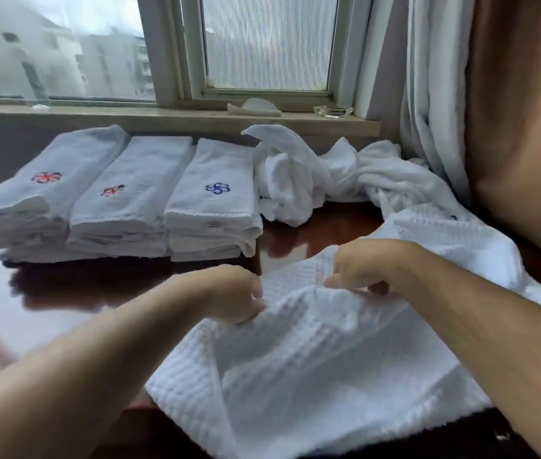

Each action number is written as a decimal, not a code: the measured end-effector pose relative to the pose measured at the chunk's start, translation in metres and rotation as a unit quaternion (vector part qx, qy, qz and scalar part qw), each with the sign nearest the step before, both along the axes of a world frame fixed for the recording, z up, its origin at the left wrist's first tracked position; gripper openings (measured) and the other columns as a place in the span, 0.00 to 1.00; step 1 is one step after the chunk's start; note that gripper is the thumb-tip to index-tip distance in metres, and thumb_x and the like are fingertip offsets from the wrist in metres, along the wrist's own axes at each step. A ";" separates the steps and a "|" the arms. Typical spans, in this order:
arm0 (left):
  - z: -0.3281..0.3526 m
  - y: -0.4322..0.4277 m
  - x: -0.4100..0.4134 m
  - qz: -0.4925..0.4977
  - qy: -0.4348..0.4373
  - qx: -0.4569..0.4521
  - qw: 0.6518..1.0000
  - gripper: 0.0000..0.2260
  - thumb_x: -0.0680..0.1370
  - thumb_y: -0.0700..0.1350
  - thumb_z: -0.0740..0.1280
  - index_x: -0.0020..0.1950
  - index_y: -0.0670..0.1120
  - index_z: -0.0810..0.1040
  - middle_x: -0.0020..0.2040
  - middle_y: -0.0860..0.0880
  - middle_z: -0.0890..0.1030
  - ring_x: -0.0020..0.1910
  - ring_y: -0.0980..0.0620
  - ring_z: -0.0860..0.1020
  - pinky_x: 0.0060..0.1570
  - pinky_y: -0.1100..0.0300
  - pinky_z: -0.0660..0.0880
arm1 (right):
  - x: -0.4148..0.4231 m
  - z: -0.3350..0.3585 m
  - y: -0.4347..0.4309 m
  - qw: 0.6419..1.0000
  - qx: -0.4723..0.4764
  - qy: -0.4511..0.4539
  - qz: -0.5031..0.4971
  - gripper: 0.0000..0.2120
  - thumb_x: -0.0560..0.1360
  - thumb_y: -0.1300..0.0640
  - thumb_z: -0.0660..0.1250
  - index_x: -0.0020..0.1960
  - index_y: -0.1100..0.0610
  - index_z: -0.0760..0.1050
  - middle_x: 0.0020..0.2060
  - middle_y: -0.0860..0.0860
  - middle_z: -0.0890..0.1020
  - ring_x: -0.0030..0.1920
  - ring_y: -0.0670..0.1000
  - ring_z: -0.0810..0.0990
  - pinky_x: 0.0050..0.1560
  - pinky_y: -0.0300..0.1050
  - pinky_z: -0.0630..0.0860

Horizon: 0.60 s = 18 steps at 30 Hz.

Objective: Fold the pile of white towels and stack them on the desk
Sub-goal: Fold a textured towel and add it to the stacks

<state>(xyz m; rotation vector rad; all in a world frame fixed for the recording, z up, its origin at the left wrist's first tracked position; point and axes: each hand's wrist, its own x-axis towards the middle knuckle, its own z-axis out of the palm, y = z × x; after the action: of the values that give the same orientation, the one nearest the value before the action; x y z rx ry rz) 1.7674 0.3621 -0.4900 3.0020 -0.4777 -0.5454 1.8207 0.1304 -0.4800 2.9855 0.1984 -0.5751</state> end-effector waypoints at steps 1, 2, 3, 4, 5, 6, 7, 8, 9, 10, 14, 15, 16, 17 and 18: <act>0.002 -0.002 -0.001 -0.007 0.010 0.013 1.000 0.22 0.79 0.62 0.63 0.71 0.56 0.73 0.66 0.52 0.77 0.63 0.49 0.74 0.56 0.56 0.70 | -0.005 0.003 0.001 1.000 -0.018 0.014 -0.008 0.22 0.76 0.35 0.66 0.39 0.55 0.78 0.31 0.51 0.82 0.25 0.50 0.81 0.29 0.40 0.74; 0.004 -0.004 -0.001 -0.018 0.018 0.026 0.999 0.26 0.77 0.65 0.64 0.72 0.57 0.73 0.66 0.53 0.77 0.63 0.50 0.74 0.57 0.56 0.71 | -0.008 0.003 0.003 0.999 -0.044 0.020 0.002 0.25 0.74 0.31 0.67 0.41 0.54 0.79 0.32 0.50 0.83 0.27 0.50 0.81 0.30 0.41 0.73; 0.007 -0.006 -0.001 -0.030 0.026 0.046 0.998 0.30 0.74 0.68 0.66 0.73 0.57 0.72 0.65 0.54 0.79 0.63 0.51 0.74 0.59 0.55 0.72 | -0.009 0.000 0.005 0.997 -0.075 0.010 0.033 0.27 0.73 0.29 0.66 0.46 0.54 0.80 0.37 0.50 0.84 0.35 0.51 0.83 0.35 0.42 0.73; 0.010 -0.009 0.000 -0.043 0.032 0.072 0.996 0.33 0.71 0.71 0.67 0.72 0.56 0.73 0.63 0.54 0.80 0.63 0.51 0.75 0.61 0.53 0.73 | -0.008 -0.005 0.007 0.993 -0.094 -0.004 0.074 0.30 0.73 0.28 0.64 0.54 0.54 0.81 0.47 0.50 0.84 0.46 0.53 0.83 0.42 0.44 0.74; 0.011 -0.012 0.000 -0.052 0.038 0.099 0.993 0.35 0.69 0.73 0.67 0.71 0.56 0.75 0.61 0.54 0.81 0.62 0.50 0.75 0.61 0.52 0.73 | -0.008 -0.012 0.010 0.989 -0.095 -0.011 0.111 0.34 0.74 0.28 0.62 0.63 0.54 0.78 0.58 0.51 0.82 0.57 0.54 0.80 0.52 0.45 0.73; 0.011 -0.016 0.001 -0.054 0.042 0.126 0.990 0.36 0.69 0.74 0.67 0.70 0.54 0.76 0.60 0.53 0.81 0.61 0.49 0.76 0.60 0.52 0.74 | -0.006 -0.019 0.012 0.990 -0.069 -0.007 0.125 0.37 0.74 0.27 0.61 0.71 0.54 0.73 0.69 0.51 0.76 0.66 0.55 0.75 0.61 0.47 0.71; 0.010 -0.020 0.001 -0.053 0.047 0.150 0.986 0.36 0.70 0.75 0.64 0.69 0.52 0.77 0.60 0.52 0.81 0.61 0.49 0.76 0.61 0.52 0.73 | -0.006 -0.025 0.014 0.993 -0.026 0.003 0.111 0.42 0.74 0.26 0.61 0.77 0.53 0.66 0.76 0.50 0.68 0.73 0.55 0.68 0.70 0.50 0.67; 0.009 -0.024 0.003 -0.046 0.057 0.158 0.985 0.36 0.73 0.74 0.61 0.69 0.50 0.77 0.62 0.50 0.80 0.63 0.47 0.76 0.63 0.51 0.72 | -0.005 -0.031 0.014 0.996 0.010 0.014 0.087 0.45 0.74 0.26 0.60 0.81 0.53 0.58 0.81 0.48 0.59 0.78 0.55 0.61 0.75 0.53 0.62; 0.007 -0.029 0.005 -0.034 0.072 0.148 0.986 0.35 0.78 0.72 0.55 0.70 0.47 0.76 0.66 0.47 0.79 0.66 0.46 0.74 0.66 0.50 0.68 | -0.005 -0.035 0.014 0.997 0.037 0.021 0.066 0.47 0.74 0.26 0.59 0.82 0.52 0.52 0.82 0.47 0.52 0.80 0.55 0.56 0.77 0.55 0.58; 0.007 -0.034 0.008 -0.020 0.075 0.136 0.988 0.34 0.81 0.69 0.51 0.71 0.44 0.75 0.69 0.45 0.76 0.69 0.45 0.72 0.68 0.50 0.65 | -0.004 -0.038 0.015 0.998 0.046 0.022 0.046 0.47 0.75 0.26 0.58 0.83 0.52 0.49 0.83 0.46 0.48 0.81 0.56 0.52 0.78 0.57 0.55; 0.006 -0.046 0.024 -0.045 0.068 0.141 0.987 0.21 0.87 0.52 0.53 0.73 0.42 0.71 0.65 0.43 0.78 0.56 0.46 0.75 0.56 0.54 0.68 | -0.006 -0.049 0.017 0.997 0.035 0.029 -0.069 0.48 0.75 0.23 0.52 0.83 0.49 0.39 0.82 0.53 0.39 0.81 0.61 0.40 0.79 0.63 0.43; 0.006 -0.049 0.029 -0.065 0.066 0.165 0.982 0.19 0.86 0.51 0.56 0.71 0.42 0.74 0.57 0.45 0.80 0.49 0.48 0.74 0.51 0.56 0.68 | -0.007 -0.050 0.016 0.994 0.027 0.041 -0.100 0.49 0.74 0.22 0.51 0.82 0.48 0.37 0.82 0.55 0.38 0.81 0.62 0.41 0.79 0.65 0.43; 0.004 -0.050 0.033 -0.069 0.065 0.186 0.978 0.19 0.84 0.53 0.60 0.70 0.42 0.75 0.51 0.47 0.80 0.46 0.49 0.73 0.50 0.57 0.68 | -0.009 -0.051 0.015 0.991 0.019 0.052 -0.124 0.50 0.73 0.21 0.51 0.82 0.49 0.36 0.82 0.57 0.39 0.81 0.62 0.41 0.79 0.65 0.44; -0.001 -0.051 0.040 -0.057 0.063 0.191 0.978 0.21 0.83 0.55 0.63 0.71 0.43 0.74 0.52 0.48 0.80 0.49 0.48 0.75 0.52 0.56 0.70 | -0.011 -0.051 0.014 0.989 0.013 0.058 -0.139 0.51 0.72 0.21 0.50 0.82 0.49 0.36 0.82 0.58 0.40 0.81 0.62 0.40 0.79 0.65 0.44; -0.006 -0.051 0.045 -0.038 0.053 0.192 0.979 0.25 0.82 0.57 0.64 0.75 0.46 0.70 0.60 0.48 0.79 0.55 0.47 0.76 0.57 0.54 0.71 | -0.013 -0.052 0.014 0.987 0.008 0.057 -0.148 0.52 0.71 0.21 0.50 0.82 0.50 0.36 0.82 0.58 0.42 0.81 0.63 0.40 0.78 0.66 0.45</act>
<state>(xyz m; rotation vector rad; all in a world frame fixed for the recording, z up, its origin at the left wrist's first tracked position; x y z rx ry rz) 1.8123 0.3110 -0.4956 3.2996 -0.5368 -0.8932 1.8082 0.1439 -0.5316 3.0189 -0.2395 -0.7783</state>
